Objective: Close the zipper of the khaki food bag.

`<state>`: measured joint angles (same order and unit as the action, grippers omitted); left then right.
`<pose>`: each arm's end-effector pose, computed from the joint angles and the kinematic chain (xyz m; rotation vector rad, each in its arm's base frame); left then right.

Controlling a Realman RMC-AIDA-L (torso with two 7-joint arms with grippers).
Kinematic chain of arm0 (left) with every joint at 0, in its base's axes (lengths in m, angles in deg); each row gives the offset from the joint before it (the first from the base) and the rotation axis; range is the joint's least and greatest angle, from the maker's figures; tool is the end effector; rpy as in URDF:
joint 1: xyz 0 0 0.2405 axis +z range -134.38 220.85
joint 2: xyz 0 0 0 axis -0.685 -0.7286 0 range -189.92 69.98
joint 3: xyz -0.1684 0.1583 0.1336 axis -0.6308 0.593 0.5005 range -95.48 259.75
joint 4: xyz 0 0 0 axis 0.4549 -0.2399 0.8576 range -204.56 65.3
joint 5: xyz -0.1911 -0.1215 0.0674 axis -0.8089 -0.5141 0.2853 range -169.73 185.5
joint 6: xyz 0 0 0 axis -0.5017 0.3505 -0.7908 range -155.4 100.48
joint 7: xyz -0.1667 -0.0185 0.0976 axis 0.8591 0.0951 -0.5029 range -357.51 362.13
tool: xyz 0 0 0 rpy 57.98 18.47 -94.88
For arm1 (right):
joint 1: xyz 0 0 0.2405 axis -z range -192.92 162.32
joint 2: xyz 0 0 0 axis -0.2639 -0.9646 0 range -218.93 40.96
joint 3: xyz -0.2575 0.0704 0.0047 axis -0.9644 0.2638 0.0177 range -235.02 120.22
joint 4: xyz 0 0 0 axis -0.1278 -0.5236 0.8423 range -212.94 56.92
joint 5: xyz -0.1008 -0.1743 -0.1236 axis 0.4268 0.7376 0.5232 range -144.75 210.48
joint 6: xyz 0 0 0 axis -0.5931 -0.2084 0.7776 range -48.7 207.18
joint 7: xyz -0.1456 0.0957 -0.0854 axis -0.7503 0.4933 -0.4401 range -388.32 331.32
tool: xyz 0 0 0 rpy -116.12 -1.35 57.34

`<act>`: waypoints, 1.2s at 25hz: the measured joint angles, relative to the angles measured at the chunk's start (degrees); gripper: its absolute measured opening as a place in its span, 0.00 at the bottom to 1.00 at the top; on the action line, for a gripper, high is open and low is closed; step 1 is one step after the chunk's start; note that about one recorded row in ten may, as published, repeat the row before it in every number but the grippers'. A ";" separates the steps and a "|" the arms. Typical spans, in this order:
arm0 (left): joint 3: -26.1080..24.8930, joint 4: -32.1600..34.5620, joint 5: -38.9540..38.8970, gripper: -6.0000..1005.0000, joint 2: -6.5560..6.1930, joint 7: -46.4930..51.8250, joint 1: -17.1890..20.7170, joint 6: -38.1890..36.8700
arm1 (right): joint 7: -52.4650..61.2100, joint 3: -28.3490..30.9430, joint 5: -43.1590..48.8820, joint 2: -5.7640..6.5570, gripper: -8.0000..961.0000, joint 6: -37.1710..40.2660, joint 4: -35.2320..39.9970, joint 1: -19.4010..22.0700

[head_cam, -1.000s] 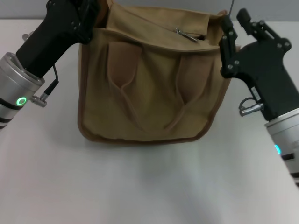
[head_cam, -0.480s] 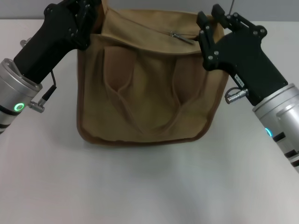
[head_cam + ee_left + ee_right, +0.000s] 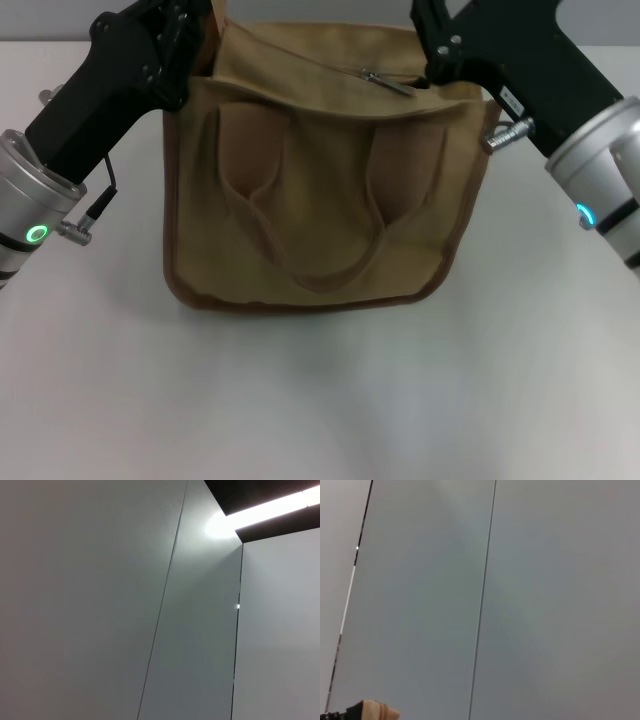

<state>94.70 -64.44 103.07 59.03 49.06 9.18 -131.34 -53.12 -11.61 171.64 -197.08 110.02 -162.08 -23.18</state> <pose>-0.2126 0.3647 -0.0168 -2.0229 -0.3436 -1.5720 0.1011 0.3556 -0.0585 -1.9399 0.1949 0.9095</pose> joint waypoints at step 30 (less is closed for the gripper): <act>0.00 0.09 -0.05 0.03 -0.09 -0.06 0.70 -0.75 | -1.48 20.90 0.79 -4.06 0.28 -38.74 -18.00 -2.93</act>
<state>94.70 -64.35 103.02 58.94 49.00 9.88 -132.09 -54.60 9.29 172.43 -201.14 71.28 -180.08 -26.11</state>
